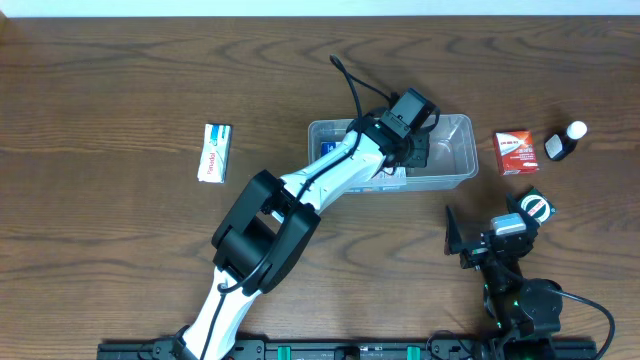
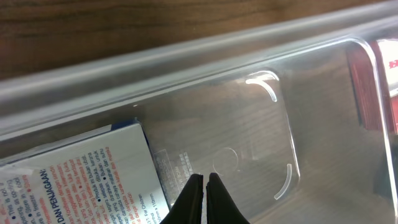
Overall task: Pack container
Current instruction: 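Push the blue box flat inside the container with the left gripper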
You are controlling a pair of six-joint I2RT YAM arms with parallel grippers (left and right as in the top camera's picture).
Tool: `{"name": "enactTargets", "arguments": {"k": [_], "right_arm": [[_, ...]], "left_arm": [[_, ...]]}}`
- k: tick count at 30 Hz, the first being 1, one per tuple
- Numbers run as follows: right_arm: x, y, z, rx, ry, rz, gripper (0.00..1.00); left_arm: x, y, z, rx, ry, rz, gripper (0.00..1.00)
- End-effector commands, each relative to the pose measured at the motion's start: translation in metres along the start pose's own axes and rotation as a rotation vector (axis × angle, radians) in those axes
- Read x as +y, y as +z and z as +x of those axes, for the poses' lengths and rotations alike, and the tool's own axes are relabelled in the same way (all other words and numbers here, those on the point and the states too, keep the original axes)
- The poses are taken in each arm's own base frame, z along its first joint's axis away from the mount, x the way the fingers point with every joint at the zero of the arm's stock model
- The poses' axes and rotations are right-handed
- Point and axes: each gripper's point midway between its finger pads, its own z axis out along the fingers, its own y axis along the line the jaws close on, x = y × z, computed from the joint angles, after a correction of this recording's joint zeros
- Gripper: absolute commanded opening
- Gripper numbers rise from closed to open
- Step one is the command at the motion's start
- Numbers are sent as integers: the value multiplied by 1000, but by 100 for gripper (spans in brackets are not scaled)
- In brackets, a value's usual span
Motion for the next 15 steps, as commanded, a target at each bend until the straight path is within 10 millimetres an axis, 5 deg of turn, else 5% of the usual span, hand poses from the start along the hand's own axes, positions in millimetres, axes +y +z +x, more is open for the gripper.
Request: {"name": "enactTargets", "arguments": {"k": [1,15], "right_arm": [[-3,0,2,3,-12,12,99],[-3,0,2,3,-12,12,99]], "left_arm": [[6,8,5,12,29,-25,6],[11,14,10,24,44,-41,6]]}}
